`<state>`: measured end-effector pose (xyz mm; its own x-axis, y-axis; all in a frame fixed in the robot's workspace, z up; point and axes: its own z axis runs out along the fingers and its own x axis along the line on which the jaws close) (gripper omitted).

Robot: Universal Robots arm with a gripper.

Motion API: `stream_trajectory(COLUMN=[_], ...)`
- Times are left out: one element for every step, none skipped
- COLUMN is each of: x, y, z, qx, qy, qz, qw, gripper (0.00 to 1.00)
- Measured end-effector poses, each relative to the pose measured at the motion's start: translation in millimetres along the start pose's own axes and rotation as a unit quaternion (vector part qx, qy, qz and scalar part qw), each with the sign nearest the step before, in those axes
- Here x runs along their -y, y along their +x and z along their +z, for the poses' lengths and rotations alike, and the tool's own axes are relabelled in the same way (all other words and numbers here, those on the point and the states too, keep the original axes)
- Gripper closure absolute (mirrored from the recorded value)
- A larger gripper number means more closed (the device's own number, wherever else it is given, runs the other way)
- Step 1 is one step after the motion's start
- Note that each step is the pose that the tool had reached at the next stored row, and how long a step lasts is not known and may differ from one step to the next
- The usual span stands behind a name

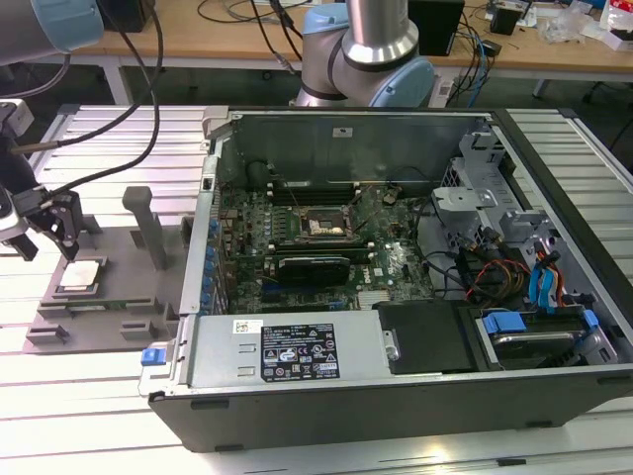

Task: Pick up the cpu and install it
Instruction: 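Pick up the cpu and move it towards the insertion slot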

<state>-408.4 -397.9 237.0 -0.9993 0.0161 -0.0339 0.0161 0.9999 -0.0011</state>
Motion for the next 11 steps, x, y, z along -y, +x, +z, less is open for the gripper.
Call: stream_trajectory(x=[0.0, 0.0, 0.0, 0.0, 0.0, 0.0, 0.0, 0.0, 0.0, 0.0, 0.0], y=[0.0, 0.1, 0.1, 0.1, 0.2, 0.2, 0.2, 0.2, 0.2, 0.3, 0.3], z=[1.0, 1.7, 3.0, 3.9, 4.8, 5.7, 6.6, 7.5, 8.0, 8.5, 9.4], qx=[0.0, 0.0, 0.0, 0.0, 0.0, 0.0, 0.0, 0.0, 0.0, 0.0, 0.0], qy=[0.0, 0.0, 0.0, 0.0, 0.0, 0.0, 0.0, 0.0, 0.0, 0.0, 0.0], qz=[0.0, 0.0, 0.0, 0.0, 0.0, 0.0, 0.0, 0.0, 0.0, 0.0, 0.0], qw=[1.0, 1.0, 1.0, 1.0, 1.0, 1.0, 1.0, 1.0, 1.0, 1.0, 1.0], gripper=[0.43, 0.43, 0.43, 0.43, 0.43, 0.43, 0.43, 0.43, 0.43, 0.43, 0.43])
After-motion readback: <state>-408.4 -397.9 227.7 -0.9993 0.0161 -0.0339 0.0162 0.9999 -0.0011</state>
